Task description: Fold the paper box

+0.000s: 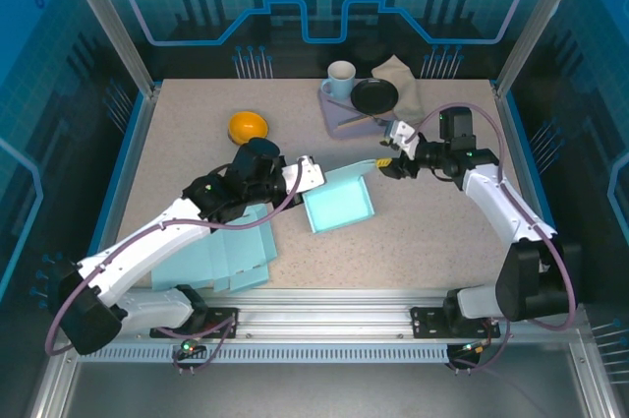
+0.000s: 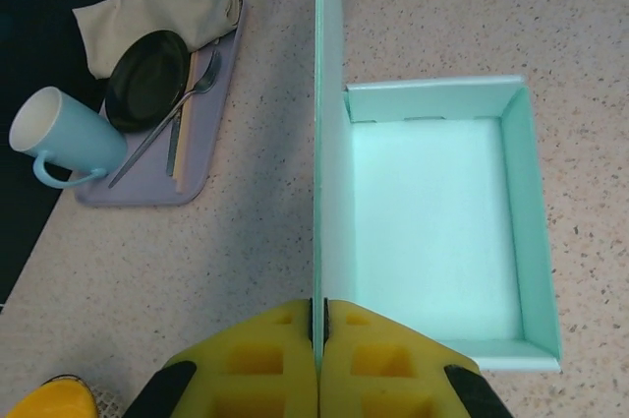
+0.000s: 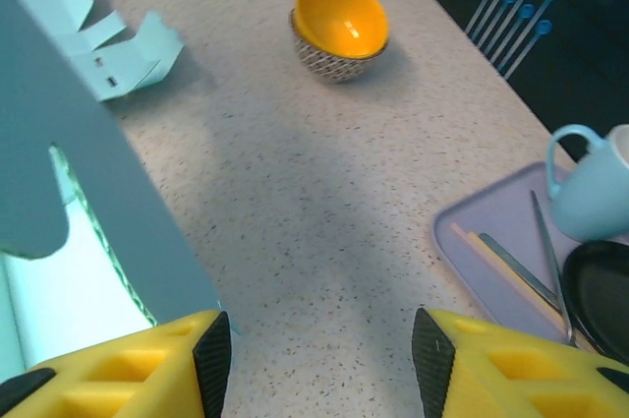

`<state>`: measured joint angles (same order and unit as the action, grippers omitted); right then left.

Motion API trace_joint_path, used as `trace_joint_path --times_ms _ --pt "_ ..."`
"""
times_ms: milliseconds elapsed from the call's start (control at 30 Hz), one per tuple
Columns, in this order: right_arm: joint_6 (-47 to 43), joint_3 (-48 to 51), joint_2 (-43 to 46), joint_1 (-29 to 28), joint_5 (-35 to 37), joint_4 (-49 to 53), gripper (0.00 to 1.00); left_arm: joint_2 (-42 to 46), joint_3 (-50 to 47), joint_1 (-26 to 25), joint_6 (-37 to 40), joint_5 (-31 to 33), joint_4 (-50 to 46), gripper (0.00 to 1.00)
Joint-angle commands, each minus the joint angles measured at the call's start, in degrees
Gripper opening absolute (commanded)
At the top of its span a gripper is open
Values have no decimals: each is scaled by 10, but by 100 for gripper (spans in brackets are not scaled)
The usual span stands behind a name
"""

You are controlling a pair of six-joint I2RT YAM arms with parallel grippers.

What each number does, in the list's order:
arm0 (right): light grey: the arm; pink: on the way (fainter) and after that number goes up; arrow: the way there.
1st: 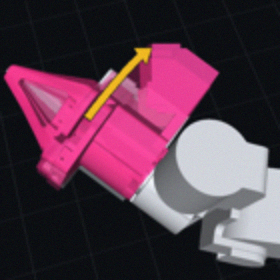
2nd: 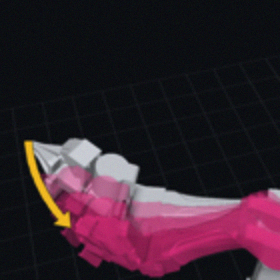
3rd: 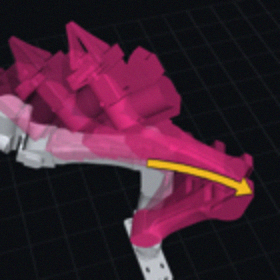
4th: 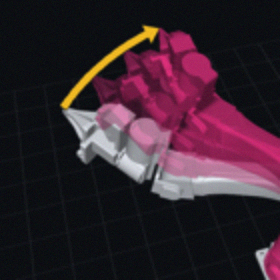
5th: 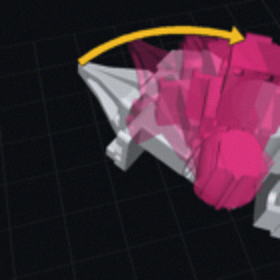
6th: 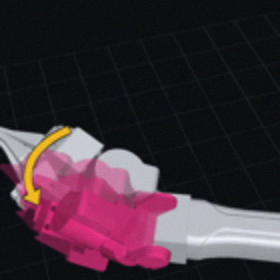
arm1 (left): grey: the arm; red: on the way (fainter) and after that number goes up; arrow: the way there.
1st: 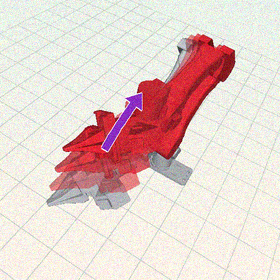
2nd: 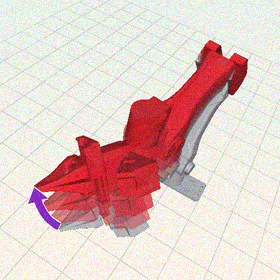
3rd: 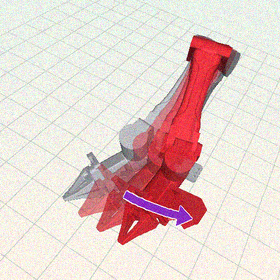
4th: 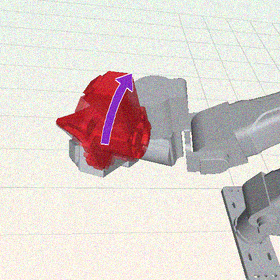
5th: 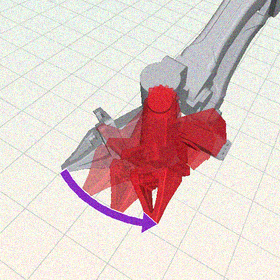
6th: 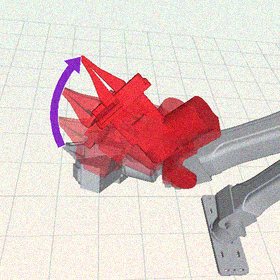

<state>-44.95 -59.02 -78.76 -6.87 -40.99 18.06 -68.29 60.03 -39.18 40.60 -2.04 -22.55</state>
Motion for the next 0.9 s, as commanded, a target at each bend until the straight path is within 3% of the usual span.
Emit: trace_joint_path --times_ms 0,400,667,867 --pt "-76 1 -5 -36 -41 45 54 7 3 9 52 -45 28 0" --pt "-64 28 -3 -103 -48 37 53 -1 -3 11 10 -50 58 0" --pt "2 49 8 -123 -56 -54 53 -4 -15 10 -15 -114 64 0" --pt "-28 23 5 -131 -97 1 49 -5 -16 10 -11 -130 49 0"
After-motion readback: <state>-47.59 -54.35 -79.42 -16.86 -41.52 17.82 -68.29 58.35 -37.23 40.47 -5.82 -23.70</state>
